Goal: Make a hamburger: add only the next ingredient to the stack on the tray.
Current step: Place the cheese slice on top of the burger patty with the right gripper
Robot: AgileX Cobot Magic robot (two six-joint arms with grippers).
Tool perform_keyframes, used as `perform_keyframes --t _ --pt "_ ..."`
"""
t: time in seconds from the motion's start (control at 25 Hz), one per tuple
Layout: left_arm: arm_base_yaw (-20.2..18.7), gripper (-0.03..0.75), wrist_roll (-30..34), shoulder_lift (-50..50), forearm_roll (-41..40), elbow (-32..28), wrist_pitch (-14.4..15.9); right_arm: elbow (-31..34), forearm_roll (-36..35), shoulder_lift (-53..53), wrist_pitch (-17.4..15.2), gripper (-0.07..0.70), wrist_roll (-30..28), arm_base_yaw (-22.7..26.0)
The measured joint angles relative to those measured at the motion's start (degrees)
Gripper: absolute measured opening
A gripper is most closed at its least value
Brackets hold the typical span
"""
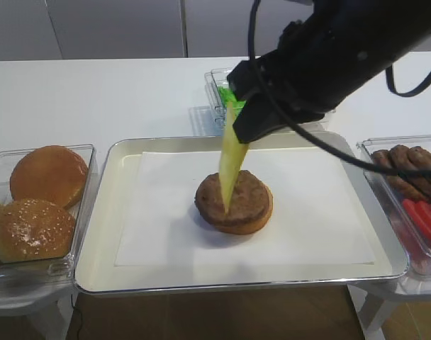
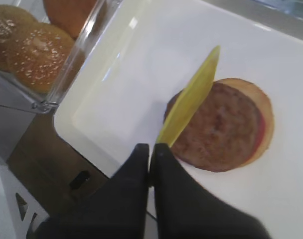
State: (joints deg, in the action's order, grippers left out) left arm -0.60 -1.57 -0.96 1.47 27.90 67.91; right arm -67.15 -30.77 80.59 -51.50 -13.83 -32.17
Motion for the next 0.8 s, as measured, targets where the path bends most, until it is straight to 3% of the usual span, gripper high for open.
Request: perform_keyframes --t 0.32,0.8 --pt "0.0 0.299 0.0 0.0 0.0 0.0 0.0 0.4 -1.3 2.6 4.5 0.01 0.0 -3.9" --pt "0.0 0.299 0.0 0.0 0.0 0.0 0.0 0.3 9.7 6.7 4.6 0.01 2.9 -4.0"
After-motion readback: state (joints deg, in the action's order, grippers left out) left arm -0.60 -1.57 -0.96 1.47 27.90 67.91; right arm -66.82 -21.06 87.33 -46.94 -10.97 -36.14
